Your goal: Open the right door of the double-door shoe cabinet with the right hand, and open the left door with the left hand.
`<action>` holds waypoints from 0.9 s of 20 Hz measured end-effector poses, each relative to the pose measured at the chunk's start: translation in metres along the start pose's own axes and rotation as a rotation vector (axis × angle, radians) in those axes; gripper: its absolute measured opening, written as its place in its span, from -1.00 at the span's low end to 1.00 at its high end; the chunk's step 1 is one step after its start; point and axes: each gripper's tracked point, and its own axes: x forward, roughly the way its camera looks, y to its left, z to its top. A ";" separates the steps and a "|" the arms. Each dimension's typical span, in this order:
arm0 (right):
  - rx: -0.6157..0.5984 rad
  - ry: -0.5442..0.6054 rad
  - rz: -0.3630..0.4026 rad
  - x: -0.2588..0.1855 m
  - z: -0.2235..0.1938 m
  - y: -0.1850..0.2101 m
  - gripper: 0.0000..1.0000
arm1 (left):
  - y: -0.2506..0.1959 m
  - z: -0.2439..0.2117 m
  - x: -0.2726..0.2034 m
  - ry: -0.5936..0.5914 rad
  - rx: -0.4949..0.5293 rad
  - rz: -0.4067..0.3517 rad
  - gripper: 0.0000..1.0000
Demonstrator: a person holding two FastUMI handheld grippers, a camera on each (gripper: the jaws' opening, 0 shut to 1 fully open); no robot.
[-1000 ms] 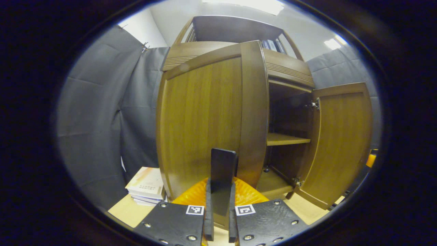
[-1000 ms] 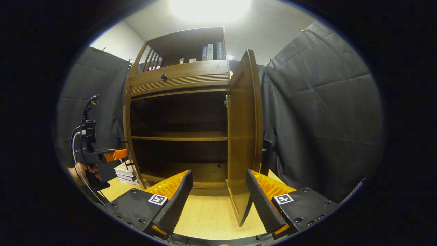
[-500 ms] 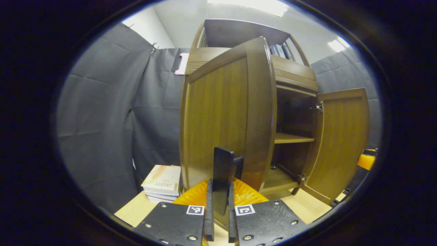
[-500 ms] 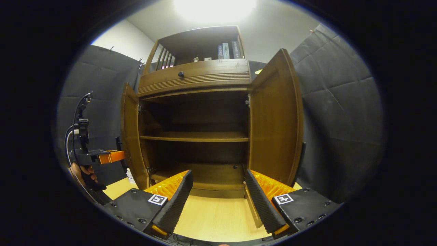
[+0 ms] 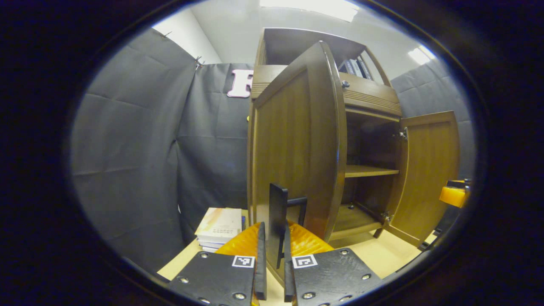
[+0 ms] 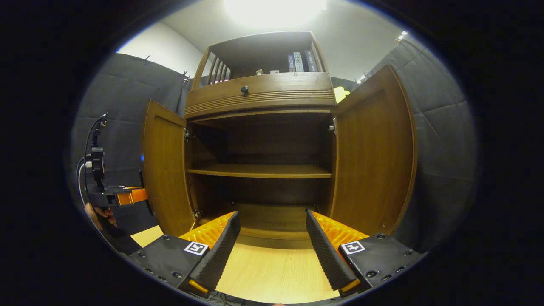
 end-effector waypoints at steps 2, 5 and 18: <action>0.002 0.004 0.009 0.004 -0.003 0.010 0.86 | 0.020 0.004 -0.003 -0.014 0.017 0.040 -0.67; -0.005 0.006 0.025 0.010 -0.004 0.027 0.95 | 0.042 0.005 -0.006 -0.022 0.010 0.055 -0.84; 0.005 -0.008 0.039 0.027 -0.012 0.063 0.95 | 0.093 -0.002 -0.027 -0.024 -0.021 0.098 -0.84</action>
